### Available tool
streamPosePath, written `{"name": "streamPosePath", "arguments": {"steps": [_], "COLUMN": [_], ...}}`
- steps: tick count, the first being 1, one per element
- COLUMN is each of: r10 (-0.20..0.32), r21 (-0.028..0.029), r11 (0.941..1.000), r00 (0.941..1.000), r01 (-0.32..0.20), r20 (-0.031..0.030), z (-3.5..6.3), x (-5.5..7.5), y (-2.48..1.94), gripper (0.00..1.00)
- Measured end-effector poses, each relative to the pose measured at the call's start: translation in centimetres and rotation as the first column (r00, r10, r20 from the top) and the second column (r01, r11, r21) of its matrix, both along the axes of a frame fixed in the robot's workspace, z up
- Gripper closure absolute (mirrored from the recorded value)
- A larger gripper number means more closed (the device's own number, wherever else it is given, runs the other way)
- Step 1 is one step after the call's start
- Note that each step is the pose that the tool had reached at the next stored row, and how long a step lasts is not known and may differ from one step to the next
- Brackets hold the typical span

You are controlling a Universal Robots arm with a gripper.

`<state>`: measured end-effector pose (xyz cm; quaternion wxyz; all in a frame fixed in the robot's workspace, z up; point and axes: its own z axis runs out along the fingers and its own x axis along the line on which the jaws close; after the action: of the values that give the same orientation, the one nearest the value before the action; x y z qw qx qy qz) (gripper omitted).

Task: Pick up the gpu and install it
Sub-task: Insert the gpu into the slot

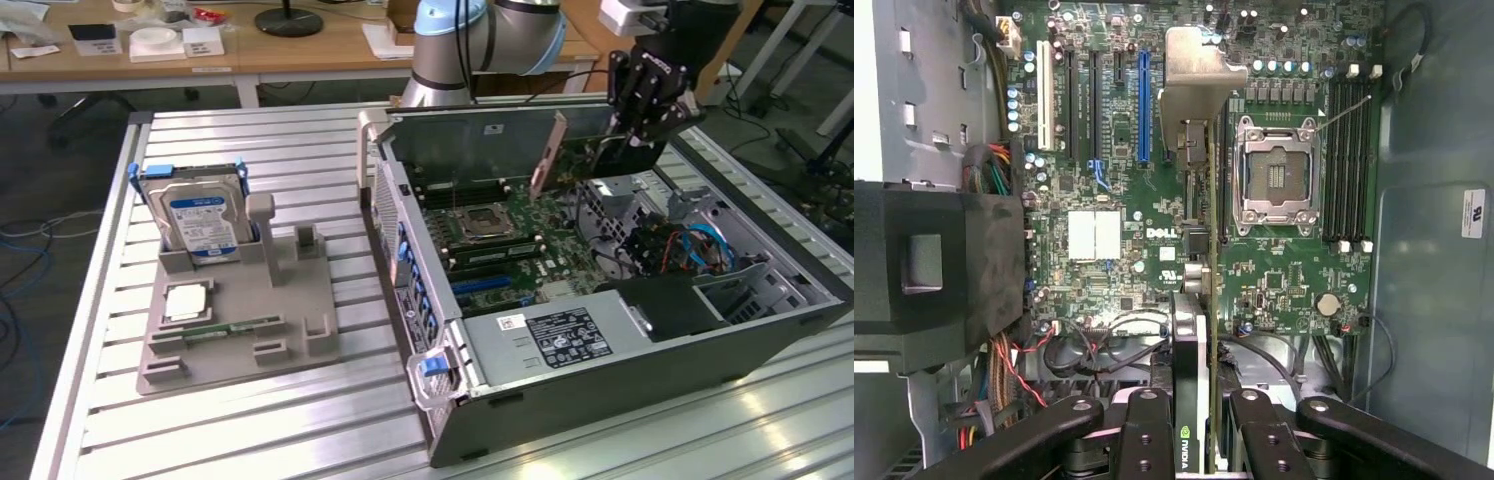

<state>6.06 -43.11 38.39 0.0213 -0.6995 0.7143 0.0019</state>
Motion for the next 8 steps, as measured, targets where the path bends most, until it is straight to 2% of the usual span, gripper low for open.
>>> {"name": "streamPosePath", "arguments": {"steps": [8], "r10": [0.0], "r21": [0.0], "r11": [1.0], "r00": [1.0], "r01": [0.0], "r20": [0.0], "z": [-0.25], "x": [-0.56], "y": [0.0], "gripper": [0.74]}}
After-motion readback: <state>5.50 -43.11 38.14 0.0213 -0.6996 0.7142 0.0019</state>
